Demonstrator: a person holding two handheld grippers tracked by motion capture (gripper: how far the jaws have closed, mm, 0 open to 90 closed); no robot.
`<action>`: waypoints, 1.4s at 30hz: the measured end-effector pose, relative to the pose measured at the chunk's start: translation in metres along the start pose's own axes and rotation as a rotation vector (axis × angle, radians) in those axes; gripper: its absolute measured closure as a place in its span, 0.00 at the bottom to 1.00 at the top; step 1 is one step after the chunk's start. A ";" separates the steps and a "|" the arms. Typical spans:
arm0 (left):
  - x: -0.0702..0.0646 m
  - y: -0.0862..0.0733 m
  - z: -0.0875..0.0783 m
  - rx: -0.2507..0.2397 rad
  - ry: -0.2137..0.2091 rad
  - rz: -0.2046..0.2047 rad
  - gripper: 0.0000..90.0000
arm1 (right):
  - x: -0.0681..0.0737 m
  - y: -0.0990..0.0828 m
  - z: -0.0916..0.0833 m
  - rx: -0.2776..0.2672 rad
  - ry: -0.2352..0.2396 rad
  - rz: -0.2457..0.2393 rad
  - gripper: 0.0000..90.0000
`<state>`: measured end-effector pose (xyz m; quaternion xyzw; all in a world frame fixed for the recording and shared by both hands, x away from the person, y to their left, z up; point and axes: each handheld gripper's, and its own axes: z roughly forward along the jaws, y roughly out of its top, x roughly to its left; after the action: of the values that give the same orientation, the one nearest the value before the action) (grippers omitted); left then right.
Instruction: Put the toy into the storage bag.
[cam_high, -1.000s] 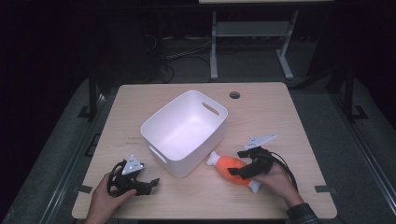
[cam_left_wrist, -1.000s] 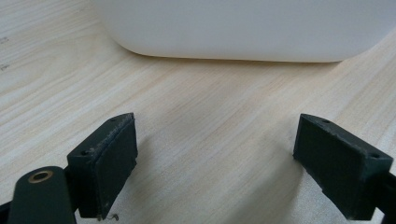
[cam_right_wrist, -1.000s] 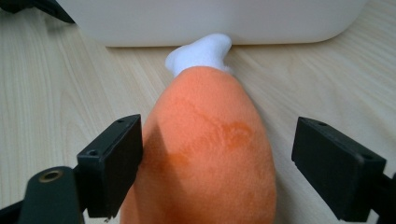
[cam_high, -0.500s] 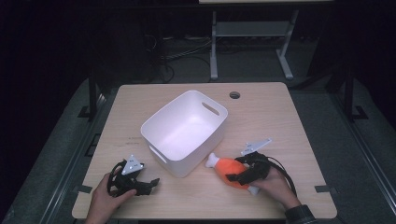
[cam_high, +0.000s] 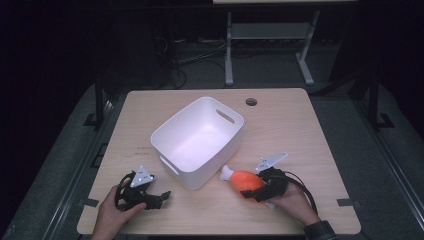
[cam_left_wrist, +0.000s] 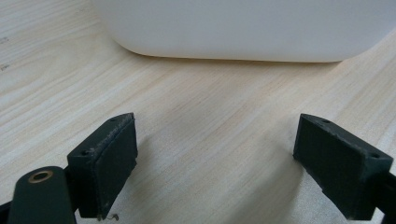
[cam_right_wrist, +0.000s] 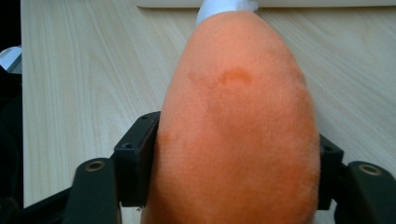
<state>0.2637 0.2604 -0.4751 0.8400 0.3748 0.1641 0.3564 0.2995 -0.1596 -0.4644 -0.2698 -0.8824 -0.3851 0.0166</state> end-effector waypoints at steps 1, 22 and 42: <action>0.000 0.000 0.000 0.000 0.000 0.000 0.14 | 0.000 0.000 -0.001 -0.002 0.005 0.002 0.41; 0.000 0.000 0.000 0.000 0.000 0.000 0.14 | 0.000 -0.005 -0.018 -0.035 -0.016 -0.010 0.43; 0.000 0.000 0.000 0.000 0.000 0.000 0.14 | -0.001 -0.011 -0.050 -0.126 -0.028 -0.007 0.43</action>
<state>0.2638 0.2605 -0.4751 0.8401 0.3746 0.1641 0.3563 0.2864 -0.2010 -0.4369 -0.2726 -0.8574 -0.4364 -0.0139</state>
